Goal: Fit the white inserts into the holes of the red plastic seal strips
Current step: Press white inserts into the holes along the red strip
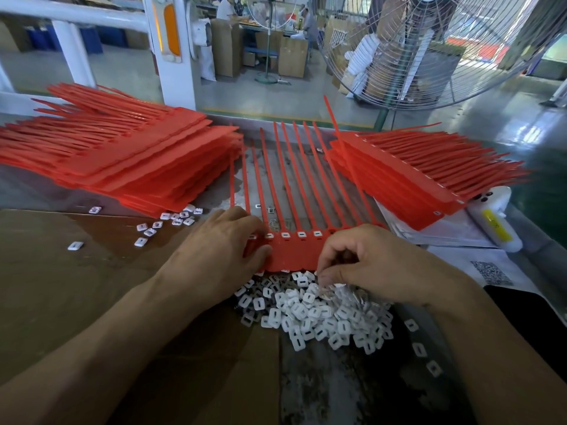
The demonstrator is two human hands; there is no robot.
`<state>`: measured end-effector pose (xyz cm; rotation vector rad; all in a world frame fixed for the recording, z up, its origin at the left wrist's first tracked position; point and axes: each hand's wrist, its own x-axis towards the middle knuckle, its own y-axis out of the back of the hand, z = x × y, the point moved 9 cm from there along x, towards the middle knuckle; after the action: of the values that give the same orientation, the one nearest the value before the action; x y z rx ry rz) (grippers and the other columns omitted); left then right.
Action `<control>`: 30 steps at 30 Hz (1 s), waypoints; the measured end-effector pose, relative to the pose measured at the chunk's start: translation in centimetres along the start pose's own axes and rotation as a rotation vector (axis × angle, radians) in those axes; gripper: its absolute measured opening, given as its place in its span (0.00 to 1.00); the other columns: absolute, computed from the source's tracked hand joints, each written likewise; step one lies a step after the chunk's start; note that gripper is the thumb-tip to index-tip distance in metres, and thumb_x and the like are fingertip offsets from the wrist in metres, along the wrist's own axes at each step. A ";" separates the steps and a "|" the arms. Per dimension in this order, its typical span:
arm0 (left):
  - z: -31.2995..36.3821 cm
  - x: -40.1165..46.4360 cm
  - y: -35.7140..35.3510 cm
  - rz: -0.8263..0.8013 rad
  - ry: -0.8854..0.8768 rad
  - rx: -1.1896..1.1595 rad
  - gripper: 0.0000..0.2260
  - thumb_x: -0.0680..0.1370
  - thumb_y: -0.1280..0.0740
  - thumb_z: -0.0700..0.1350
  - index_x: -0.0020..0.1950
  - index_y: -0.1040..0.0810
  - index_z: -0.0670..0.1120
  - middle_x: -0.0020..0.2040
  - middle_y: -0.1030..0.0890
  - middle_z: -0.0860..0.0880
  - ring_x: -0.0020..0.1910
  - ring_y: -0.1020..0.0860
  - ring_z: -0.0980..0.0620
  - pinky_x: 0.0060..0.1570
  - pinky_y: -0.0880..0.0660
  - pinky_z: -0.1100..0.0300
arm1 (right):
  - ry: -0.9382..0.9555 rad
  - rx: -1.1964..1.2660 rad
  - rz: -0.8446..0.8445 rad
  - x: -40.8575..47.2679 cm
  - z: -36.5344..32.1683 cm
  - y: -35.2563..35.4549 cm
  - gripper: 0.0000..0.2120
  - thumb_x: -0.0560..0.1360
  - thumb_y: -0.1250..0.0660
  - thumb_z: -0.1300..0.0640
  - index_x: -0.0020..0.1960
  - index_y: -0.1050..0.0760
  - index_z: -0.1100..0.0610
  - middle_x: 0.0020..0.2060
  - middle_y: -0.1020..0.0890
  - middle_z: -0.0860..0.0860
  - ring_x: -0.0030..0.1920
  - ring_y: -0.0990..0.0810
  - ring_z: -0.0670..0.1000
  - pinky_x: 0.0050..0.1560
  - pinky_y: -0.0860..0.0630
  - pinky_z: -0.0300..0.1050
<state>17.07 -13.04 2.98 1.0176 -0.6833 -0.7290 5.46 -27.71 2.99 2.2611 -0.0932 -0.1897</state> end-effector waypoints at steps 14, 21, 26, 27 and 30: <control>0.2 -0.1 0.1 -0.003 -0.004 0.008 0.18 0.80 0.38 0.61 0.69 0.26 0.58 0.65 0.28 0.57 0.67 0.31 0.56 0.70 0.32 0.52 | -0.091 0.221 0.337 -0.2 1.5 2.7 0.14 0.78 0.28 0.65 0.51 0.15 0.46 0.39 0.14 0.44 0.39 0.14 0.46 0.45 0.18 0.40; 0.2 -0.1 0.1 -0.019 0.004 0.012 0.19 0.80 0.39 0.61 0.69 0.27 0.58 0.67 0.28 0.57 0.68 0.32 0.55 0.71 0.32 0.51 | -0.100 0.213 0.433 -0.3 1.8 3.5 0.09 0.80 0.30 0.60 0.49 0.15 0.46 0.34 0.17 0.39 0.34 0.19 0.40 0.36 0.26 0.30; 0.1 -0.2 0.0 -0.022 0.003 0.012 0.19 0.79 0.39 0.62 0.69 0.27 0.59 0.66 0.28 0.58 0.67 0.32 0.56 0.70 0.32 0.51 | -0.083 0.220 0.504 -0.7 1.7 4.1 0.08 0.81 0.30 0.56 0.48 0.16 0.45 0.32 0.19 0.40 0.31 0.23 0.38 0.35 0.26 0.37; 0.1 -0.2 0.0 -0.020 0.002 0.011 0.19 0.79 0.39 0.62 0.69 0.27 0.59 0.66 0.28 0.58 0.67 0.32 0.56 0.70 0.32 0.52 | -0.085 0.240 0.513 -0.7 1.8 4.2 0.08 0.81 0.30 0.57 0.48 0.16 0.46 0.33 0.18 0.43 0.30 0.22 0.41 0.34 0.24 0.38; 0.1 -0.1 -0.1 -0.023 0.003 0.014 0.19 0.79 0.40 0.63 0.69 0.27 0.59 0.65 0.28 0.58 0.67 0.32 0.56 0.70 0.32 0.52 | -0.084 0.282 0.536 -0.8 1.8 4.2 0.08 0.80 0.29 0.61 0.49 0.15 0.48 0.35 0.16 0.45 0.32 0.18 0.43 0.34 0.23 0.34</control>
<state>16.94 -13.00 2.91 1.0409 -0.6761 -0.7434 4.36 -31.63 5.17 2.4114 -0.8032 0.0180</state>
